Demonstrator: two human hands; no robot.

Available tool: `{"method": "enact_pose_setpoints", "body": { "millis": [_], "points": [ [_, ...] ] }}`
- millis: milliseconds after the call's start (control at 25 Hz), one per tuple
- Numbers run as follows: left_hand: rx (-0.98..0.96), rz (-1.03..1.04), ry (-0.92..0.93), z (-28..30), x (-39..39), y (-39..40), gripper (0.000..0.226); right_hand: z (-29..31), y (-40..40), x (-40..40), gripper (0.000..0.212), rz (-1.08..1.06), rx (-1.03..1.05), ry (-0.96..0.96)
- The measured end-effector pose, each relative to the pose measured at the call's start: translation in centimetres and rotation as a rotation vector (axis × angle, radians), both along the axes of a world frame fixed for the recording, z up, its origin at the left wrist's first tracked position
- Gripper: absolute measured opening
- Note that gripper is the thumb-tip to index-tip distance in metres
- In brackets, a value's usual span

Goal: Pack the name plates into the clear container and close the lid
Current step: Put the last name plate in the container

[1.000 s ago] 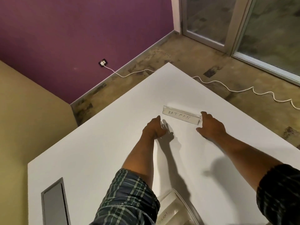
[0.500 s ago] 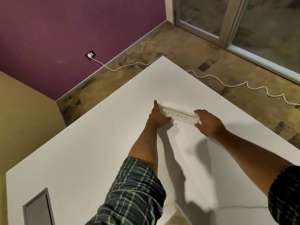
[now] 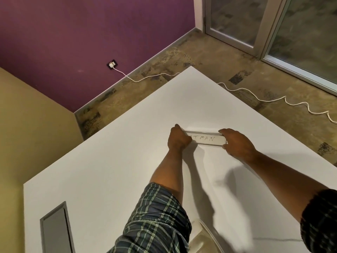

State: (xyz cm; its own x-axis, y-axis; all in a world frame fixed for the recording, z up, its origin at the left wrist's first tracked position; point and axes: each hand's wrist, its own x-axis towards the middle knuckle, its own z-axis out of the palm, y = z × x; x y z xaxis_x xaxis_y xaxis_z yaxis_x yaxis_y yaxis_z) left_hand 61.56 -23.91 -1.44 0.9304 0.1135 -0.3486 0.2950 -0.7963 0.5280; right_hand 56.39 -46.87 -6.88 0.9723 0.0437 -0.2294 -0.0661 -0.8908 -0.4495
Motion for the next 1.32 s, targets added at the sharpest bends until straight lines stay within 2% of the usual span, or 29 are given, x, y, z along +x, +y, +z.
{"method": "enact_pose_setpoints", "body": {
  "millis": [200, 360, 480, 560, 720, 800, 880, 1040, 1320],
  "points": [
    [0.121, 0.015, 0.003, 3.0, -5.7, 4.7, 0.027, 3.5, 2.7, -2.6, 0.066, 0.148, -0.036, 0.013],
    [0.249, -0.075, 0.100, 5.7, -10.5, 9.9, 0.034, 7.0, 6.1, -4.8, 0.064, 0.411, -0.195, 0.006],
    [0.196, -0.044, 0.234, 7.5, -14.7, 13.5, 0.017, 9.8, 9.5, -7.0, 0.049, 0.639, -0.319, -0.114],
    [0.142, -0.015, 0.324, 8.2, -17.8, 15.5, 0.022, 11.2, 11.3, -8.5, 0.043, 0.784, -0.345, -0.189],
    [-0.003, -0.012, 0.452, 8.9, -24.0, 18.6, 0.043, 12.5, 13.8, -11.4, 0.042, 1.028, -0.312, -0.338],
    [-0.058, -0.041, 0.488, 9.3, -26.5, 19.5, 0.040, 12.3, 14.3, -12.6, 0.042, 1.112, -0.292, -0.379],
    [-0.071, -0.059, 0.538, 9.5, -28.3, 19.9, 0.039, 11.7, 14.4, -13.6, 0.046, 1.161, -0.257, -0.357],
    [-0.070, -0.065, 0.616, 9.6, -31.2, 20.1, 0.069, 10.5, 14.4, -15.3, 0.054, 1.289, -0.166, -0.297],
    [0.014, -0.090, 0.640, 7.7, -33.8, 17.8, 0.060, 8.4, 13.1, -17.8, 0.043, 1.393, -0.092, -0.336]
  ]
}}
